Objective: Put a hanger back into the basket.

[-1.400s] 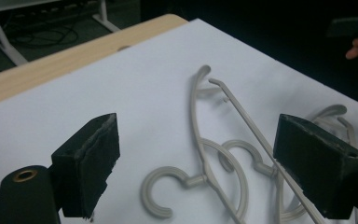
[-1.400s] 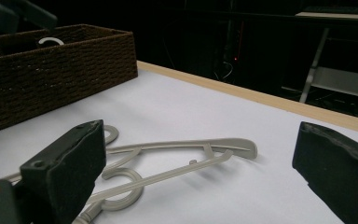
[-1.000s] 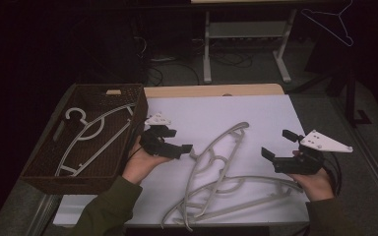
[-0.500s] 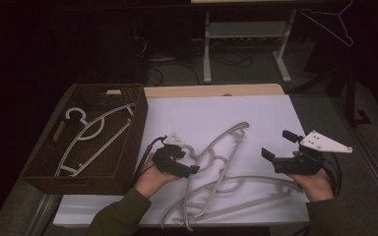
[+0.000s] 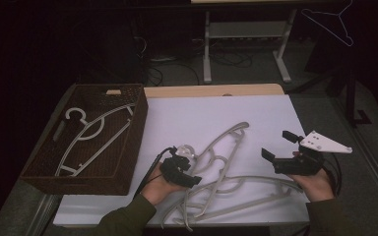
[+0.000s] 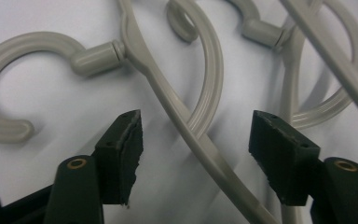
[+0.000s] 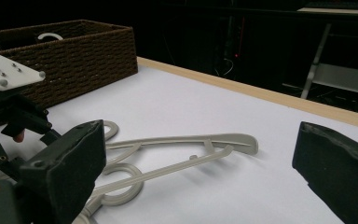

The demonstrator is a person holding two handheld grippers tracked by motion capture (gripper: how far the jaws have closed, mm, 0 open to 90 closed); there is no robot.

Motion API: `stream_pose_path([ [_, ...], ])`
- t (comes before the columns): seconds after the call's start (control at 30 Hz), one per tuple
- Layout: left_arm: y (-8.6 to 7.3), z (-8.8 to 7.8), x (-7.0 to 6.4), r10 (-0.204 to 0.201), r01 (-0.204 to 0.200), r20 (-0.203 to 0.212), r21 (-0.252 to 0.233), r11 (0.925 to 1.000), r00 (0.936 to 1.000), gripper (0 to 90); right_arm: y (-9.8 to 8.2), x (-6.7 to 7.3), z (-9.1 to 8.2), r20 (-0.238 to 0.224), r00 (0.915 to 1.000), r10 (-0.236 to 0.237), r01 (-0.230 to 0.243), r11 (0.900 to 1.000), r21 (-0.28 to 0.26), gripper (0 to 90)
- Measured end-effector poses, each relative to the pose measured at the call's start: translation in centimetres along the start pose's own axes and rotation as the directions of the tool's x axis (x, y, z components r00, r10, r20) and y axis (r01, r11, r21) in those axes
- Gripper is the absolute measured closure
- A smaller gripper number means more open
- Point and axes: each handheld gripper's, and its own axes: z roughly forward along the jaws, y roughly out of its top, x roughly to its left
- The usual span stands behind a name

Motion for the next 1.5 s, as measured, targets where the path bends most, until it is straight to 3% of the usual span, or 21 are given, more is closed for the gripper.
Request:
stream_pose_path([
  [0.1, 0.0, 0.2, -0.2, 0.022, -0.022, -0.027, 0.015, 0.9996, 0.9994, 40.5, 0.0, 0.0, 0.0, 0.0, 1.0, 0.001, -0.001, 1.0, 0.001, 2.1],
  [0.5, 0.1, 0.0, 0.0, 0.044, -0.043, -0.079, 0.025, 0.9988, 0.9959, 58.9, 0.0, 0.0, 0.0, 0.001, 1.0, 0.003, -0.003, 1.0, -0.001, 2.1],
  [0.87, 0.1, -0.2, 0.9, 0.025, -0.023, -0.095, 0.021, 0.9995, 0.9951, 68.4, 0.1, 0.0, -0.1, 0.001, 1.0, 0.006, -0.006, 1.0, -0.004, 2.1],
  [1.23, -0.1, -0.7, 2.5, -0.033, 0.034, -0.117, 0.006, 0.9994, 0.9926, 74.8, 0.1, -0.1, -0.1, 0.001, 1.0, 0.005, -0.005, 1.0, -0.007, 2.1],
  [1.37, -0.3, -0.9, 3.4, -0.046, 0.047, -0.109, 0.002, 0.9989, 0.9929, 81.3, 0.1, -0.1, -0.1, 0.0, 0.9999, 0.011, -0.011, 1.0, -0.005, 2.1],
  [1.5, -0.2, -1.0, 3.6, -0.065, 0.065, -0.099, -0.008, 0.9979, 0.9929, 81.7, 0.1, -0.1, -0.1, 0.0, 1.0, 0.007, -0.007, 1.0, -0.008, 2.1],
])
